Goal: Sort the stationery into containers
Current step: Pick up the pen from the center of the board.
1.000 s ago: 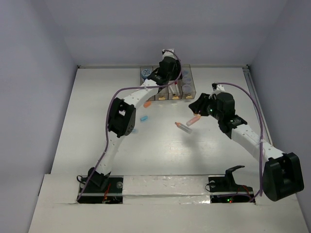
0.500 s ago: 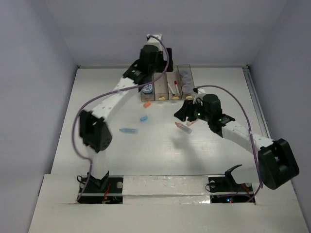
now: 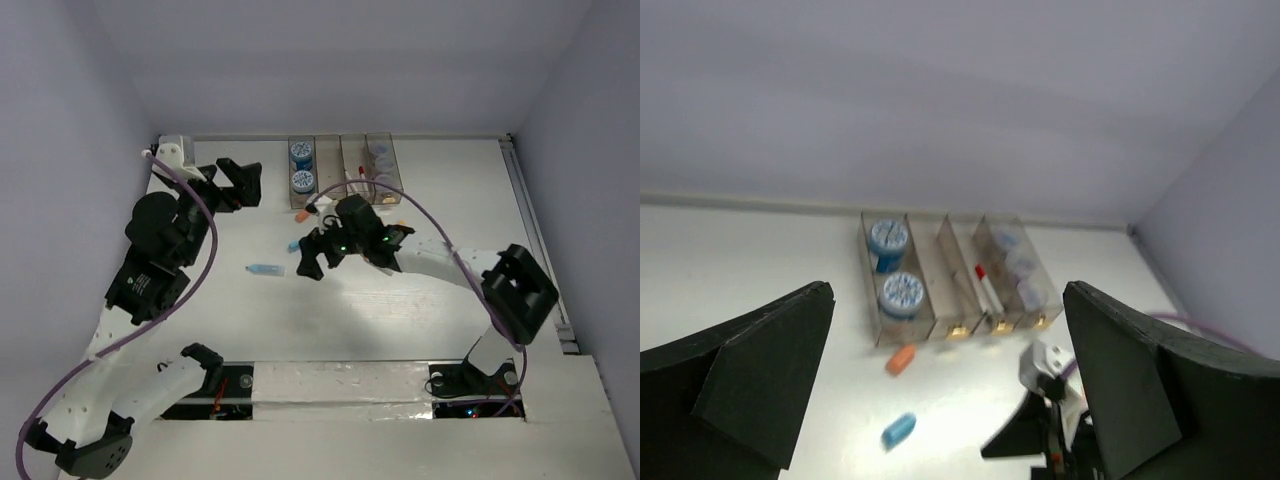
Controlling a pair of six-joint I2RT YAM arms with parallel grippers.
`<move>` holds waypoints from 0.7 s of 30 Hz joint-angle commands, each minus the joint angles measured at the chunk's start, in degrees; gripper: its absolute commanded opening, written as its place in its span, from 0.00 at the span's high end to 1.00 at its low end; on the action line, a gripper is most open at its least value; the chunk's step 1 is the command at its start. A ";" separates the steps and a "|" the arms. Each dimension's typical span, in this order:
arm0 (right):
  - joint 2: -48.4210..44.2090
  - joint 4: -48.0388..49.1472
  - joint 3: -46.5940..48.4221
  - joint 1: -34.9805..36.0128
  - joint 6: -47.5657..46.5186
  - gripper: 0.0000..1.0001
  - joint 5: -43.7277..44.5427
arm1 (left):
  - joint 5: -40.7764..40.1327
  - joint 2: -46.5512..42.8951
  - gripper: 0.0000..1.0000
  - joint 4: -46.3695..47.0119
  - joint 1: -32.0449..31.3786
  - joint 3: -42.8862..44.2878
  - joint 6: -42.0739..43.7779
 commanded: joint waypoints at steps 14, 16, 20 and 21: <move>35.57 -25.64 45.07 10.76 -18.15 0.09 12.69 | 12.26 -17.34 0.01 0.52 1.15 -12.40 -0.77; 39.34 -27.93 50.26 10.76 -19.12 0.09 14.45 | 12.59 -18.05 0.01 2.53 1.15 -13.28 -1.56; 44.02 -32.15 56.68 11.80 -20.35 0.08 16.04 | 13.21 -19.19 0.01 5.70 1.15 -15.74 -1.91; 44.72 -32.77 57.82 11.81 -20.53 0.08 15.87 | 13.21 -19.19 0.01 5.97 1.15 -16.10 -1.65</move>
